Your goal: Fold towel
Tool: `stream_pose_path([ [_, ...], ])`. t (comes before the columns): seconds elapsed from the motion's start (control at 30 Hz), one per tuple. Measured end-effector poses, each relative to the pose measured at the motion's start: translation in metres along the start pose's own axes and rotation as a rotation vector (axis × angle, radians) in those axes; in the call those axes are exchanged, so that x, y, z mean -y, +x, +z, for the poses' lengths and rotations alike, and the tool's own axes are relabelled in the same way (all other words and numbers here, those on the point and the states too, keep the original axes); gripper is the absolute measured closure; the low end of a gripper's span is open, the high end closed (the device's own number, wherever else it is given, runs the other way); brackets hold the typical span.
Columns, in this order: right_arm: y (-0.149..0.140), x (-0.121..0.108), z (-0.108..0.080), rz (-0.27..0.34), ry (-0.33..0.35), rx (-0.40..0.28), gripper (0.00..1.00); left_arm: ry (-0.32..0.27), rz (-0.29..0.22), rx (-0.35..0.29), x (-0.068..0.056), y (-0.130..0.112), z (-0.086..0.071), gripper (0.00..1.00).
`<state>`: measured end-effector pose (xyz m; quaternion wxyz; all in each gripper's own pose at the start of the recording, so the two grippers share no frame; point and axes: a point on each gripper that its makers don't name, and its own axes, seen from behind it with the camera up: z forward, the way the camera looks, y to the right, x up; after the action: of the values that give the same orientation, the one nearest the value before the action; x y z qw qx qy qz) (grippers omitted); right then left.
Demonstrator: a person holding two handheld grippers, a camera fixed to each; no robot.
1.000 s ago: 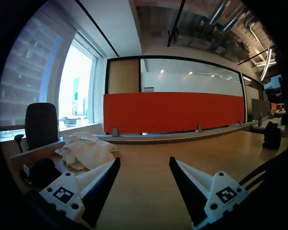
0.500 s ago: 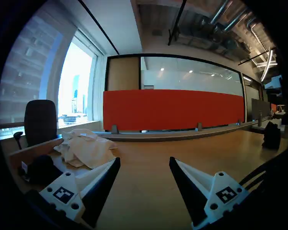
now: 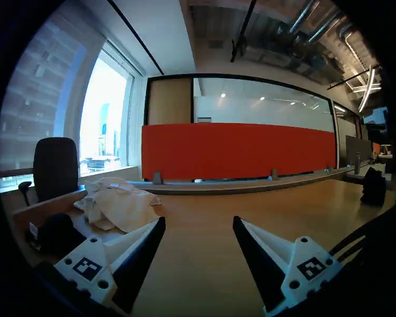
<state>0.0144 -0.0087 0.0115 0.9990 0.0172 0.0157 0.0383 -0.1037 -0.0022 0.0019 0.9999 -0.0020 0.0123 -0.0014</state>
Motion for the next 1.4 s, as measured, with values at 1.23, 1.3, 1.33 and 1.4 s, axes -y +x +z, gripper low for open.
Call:
stream_pose_path([
  [1.23,-0.15,-0.043,-0.006,0.037,-0.05,0.026,0.05,0.0,0.0,-0.001,-0.001,-0.002,0.0,0.06],
  [1.3,-0.155,-0.046,-0.007,0.039,-0.048,0.03,0.05,0.0,0.0,-0.001,-0.001,-0.003,0.0,0.06],
  [1.33,-0.157,-0.047,-0.007,0.04,-0.05,0.033,0.05,0.0,0.0,-0.001,-0.001,-0.002,0.0,0.05],
  [1.4,-0.16,-0.05,-0.007,0.042,-0.052,0.036,0.05,0.0,0.0,-0.001,-0.001,-0.002,-0.001,0.06],
])
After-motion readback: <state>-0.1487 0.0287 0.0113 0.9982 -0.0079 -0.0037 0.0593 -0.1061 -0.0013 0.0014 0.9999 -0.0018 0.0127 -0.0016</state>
